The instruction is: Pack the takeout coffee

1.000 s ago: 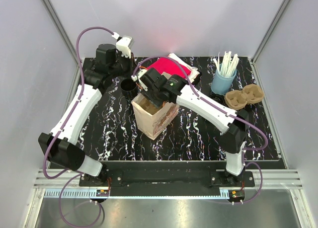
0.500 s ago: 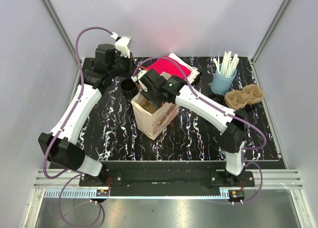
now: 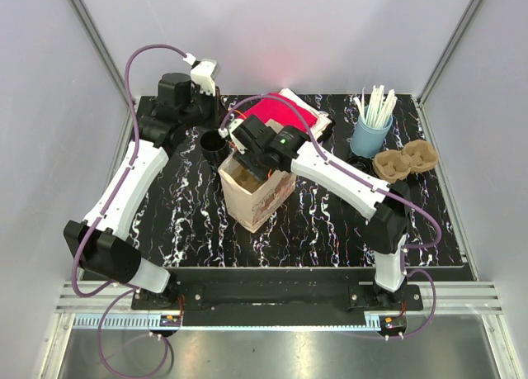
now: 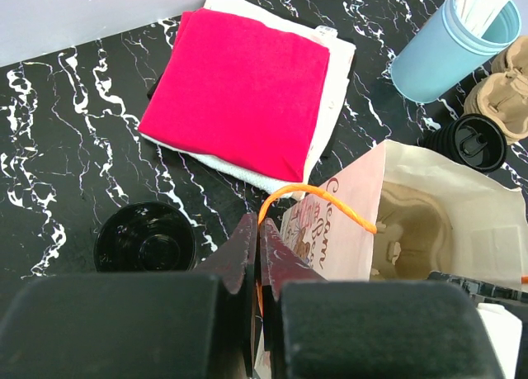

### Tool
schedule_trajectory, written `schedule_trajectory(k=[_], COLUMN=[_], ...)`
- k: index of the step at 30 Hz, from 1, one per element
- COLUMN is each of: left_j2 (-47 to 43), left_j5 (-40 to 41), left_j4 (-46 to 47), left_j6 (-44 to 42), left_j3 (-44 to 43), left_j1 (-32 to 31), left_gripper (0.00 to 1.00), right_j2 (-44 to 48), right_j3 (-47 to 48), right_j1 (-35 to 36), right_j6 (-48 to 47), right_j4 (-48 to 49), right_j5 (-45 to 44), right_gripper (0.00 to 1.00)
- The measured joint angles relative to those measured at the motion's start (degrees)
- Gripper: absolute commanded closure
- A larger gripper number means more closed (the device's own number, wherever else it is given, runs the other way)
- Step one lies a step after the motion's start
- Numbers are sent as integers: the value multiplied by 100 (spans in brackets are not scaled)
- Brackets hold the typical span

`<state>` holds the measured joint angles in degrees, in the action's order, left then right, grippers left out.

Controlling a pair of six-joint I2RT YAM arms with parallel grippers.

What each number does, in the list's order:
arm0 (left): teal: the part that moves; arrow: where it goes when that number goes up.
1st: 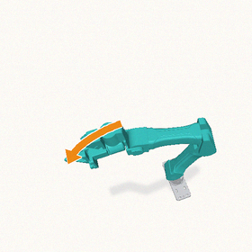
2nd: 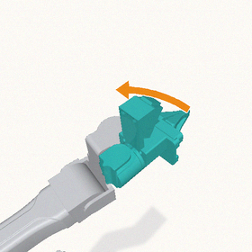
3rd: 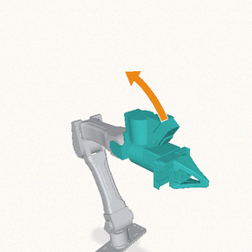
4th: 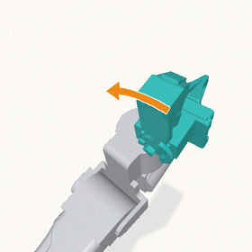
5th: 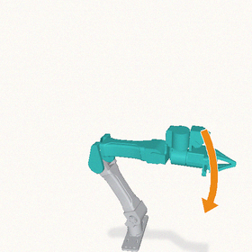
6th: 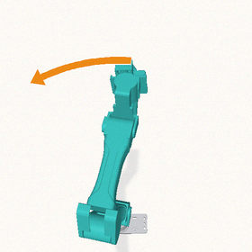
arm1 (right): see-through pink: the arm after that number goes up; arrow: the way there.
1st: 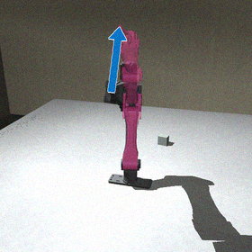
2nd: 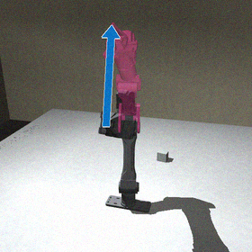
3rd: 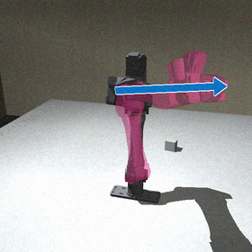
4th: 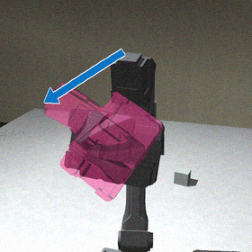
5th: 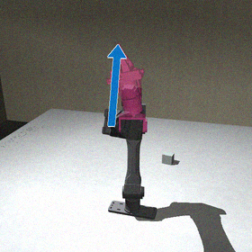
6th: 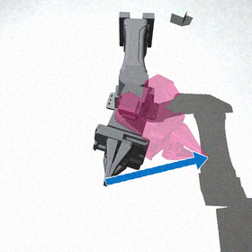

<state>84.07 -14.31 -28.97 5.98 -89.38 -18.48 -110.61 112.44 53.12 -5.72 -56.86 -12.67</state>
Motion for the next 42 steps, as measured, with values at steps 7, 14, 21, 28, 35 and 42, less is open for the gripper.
schedule_trajectory(k=[7,14,21,28,35,42], left_j2=[0,0,0,0,0,0], left_j5=[2,0,0,0,-2,-26], left_j4=[2,4,4,4,9,11], left_j6=[0,2,11,11,13,20], left_j3=[0,0,0,2,2,2], left_j1=[2,2,4,4,4,2], left_gripper=[100,100,100,100,100,100], right_j2=[-7,-7,-7,-7,-7,-4], right_j3=[-22,-20,-20,-20,15,155], right_j1=[0,0,0,0,-7,-7], right_j6=[2,2,0,-7,-74,-201], right_j4=[-2,-2,-2,-2,-9,-4], right_j5=[35,35,33,28,22,11], right_gripper=[46,38,24,11,0,0])
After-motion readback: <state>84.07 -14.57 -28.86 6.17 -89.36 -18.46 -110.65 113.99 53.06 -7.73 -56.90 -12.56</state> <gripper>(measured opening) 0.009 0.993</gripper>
